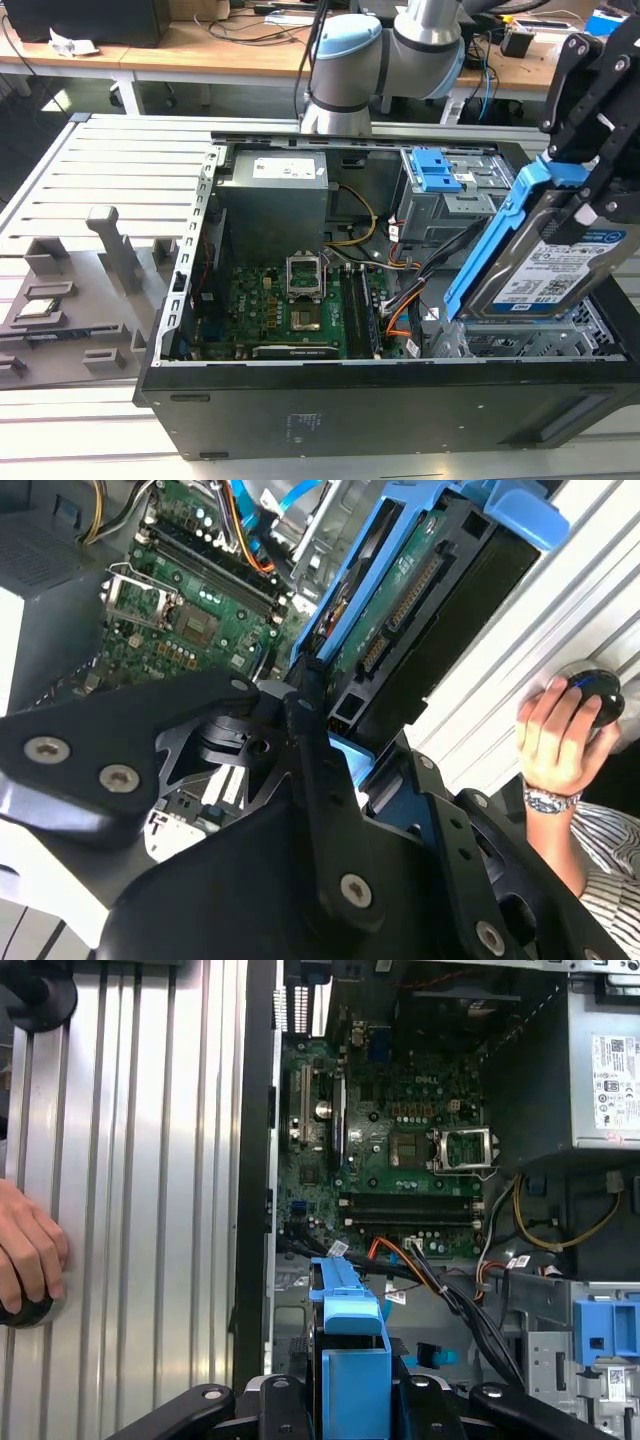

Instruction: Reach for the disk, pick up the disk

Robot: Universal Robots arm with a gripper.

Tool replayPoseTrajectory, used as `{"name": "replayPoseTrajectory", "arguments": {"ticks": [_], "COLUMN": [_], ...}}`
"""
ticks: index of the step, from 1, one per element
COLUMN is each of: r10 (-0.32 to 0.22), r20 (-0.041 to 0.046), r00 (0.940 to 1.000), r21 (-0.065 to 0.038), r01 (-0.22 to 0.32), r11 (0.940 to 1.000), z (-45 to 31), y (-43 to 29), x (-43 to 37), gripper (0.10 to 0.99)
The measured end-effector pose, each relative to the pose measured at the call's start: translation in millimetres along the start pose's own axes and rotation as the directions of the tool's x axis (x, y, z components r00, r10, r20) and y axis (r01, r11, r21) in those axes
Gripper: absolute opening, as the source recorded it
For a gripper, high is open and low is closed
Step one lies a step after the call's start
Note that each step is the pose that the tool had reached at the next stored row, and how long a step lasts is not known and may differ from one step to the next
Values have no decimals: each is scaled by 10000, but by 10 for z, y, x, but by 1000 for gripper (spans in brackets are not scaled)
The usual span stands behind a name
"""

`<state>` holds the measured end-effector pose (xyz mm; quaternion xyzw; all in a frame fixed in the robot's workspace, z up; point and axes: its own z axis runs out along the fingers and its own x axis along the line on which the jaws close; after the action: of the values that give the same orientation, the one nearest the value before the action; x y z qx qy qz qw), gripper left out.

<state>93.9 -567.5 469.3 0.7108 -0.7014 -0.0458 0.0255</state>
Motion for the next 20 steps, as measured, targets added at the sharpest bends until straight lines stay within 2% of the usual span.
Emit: {"name": "replayPoseTrajectory", "arguments": {"ticks": [3,5,8,11,20], "r10": [-79,-101,-106,-115,-115], "r20": [-9,-9,-8,-9,-9], "r00": [10000,9999,9999,9999,9999], "r21": [-39,-110,-167,-184,-184], "r01": [79,101,106,115,115], "r11": [10000,9999,9998,9998,9998], "z": [12,45,106,134,141], "y": [-84,-188,-241,-261,-262], "x": [-2,-26,-60,-96,-96], "gripper": [365,365,365,365,365]}}
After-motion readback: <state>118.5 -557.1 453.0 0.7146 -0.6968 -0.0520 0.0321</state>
